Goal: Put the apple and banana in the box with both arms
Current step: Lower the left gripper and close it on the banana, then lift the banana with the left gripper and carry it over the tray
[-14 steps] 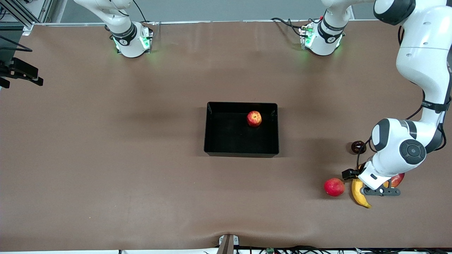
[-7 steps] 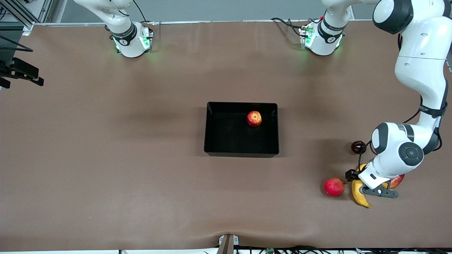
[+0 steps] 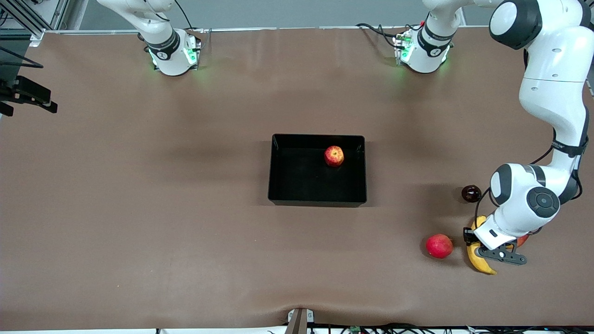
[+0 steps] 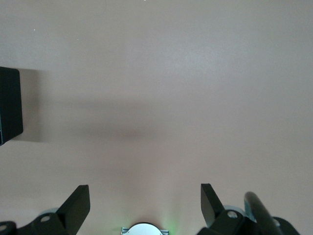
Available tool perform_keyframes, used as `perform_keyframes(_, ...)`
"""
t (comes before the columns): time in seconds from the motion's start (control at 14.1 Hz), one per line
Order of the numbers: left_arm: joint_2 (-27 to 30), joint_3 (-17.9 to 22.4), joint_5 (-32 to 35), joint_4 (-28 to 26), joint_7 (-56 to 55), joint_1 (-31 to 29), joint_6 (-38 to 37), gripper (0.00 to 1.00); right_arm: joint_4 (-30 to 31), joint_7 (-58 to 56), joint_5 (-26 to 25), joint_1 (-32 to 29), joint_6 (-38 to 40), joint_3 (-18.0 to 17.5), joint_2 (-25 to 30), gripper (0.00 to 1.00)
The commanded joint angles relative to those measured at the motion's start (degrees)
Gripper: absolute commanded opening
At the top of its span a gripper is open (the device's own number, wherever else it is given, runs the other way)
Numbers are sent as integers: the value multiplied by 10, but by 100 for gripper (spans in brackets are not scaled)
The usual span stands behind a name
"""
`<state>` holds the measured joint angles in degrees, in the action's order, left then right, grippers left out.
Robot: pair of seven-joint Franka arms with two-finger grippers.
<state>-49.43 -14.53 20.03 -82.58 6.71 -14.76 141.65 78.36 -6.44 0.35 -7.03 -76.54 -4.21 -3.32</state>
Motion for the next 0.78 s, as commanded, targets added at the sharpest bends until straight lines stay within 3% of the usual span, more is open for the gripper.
perform_keyframes(0.0,35,-10,12,3,21,6,-43,0,10,-4,-6,2,-2,1,13,100)
perform_keyframes(0.28,106,-58,12,6,16,22,-149,0,10,-4,-5,2,-1,1,13,100)
perform_keyframes(0.57,158,-62,12,3,8,97,-217,0,10,-4,-5,1,-1,1,13,100)
perform_keyframes(0.71,169,-62,5,6,-58,140,-242,0,10,-4,-5,1,0,1,13,100)
